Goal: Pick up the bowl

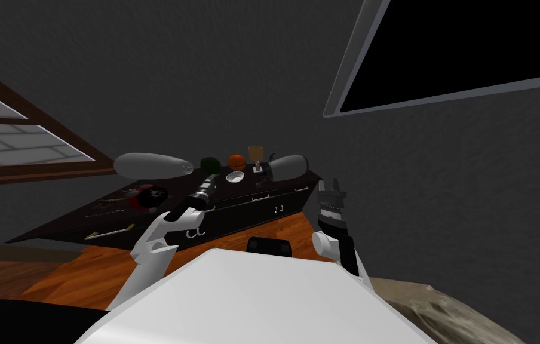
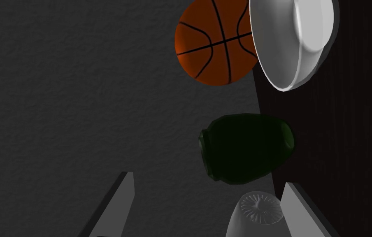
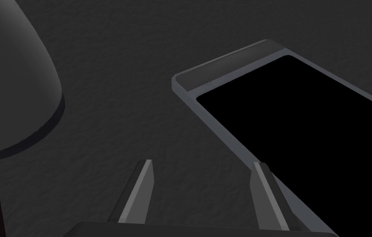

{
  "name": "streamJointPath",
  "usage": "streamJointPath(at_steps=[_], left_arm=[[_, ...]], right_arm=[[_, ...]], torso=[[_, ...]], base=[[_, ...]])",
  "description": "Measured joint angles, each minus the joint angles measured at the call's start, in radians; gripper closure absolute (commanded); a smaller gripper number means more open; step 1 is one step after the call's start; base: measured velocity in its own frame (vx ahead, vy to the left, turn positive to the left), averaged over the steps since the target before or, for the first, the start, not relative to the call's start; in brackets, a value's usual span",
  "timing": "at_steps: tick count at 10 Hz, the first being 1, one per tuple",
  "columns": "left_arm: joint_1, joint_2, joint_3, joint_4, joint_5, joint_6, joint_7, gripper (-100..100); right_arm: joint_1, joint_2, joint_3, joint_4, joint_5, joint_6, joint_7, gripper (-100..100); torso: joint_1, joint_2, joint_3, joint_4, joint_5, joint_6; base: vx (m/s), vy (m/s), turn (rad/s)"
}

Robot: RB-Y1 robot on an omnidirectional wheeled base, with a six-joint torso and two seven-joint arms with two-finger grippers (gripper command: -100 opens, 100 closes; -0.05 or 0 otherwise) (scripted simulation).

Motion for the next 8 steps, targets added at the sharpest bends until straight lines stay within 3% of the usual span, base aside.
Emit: streamJointPath(at_steps=[8], left_arm=[[-0.040, 0.041, 0.074, 0.031, 0.015, 0.199, 0.047, -100]], right_arm=[[0.000, 0.000, 0.000, 0.000, 0.000, 0.000, 0.000, 0]], torso=[[0.002, -0.001, 0.000, 0.000, 0.000, -0.001]], base=[[0.000, -0.028, -0.075]])
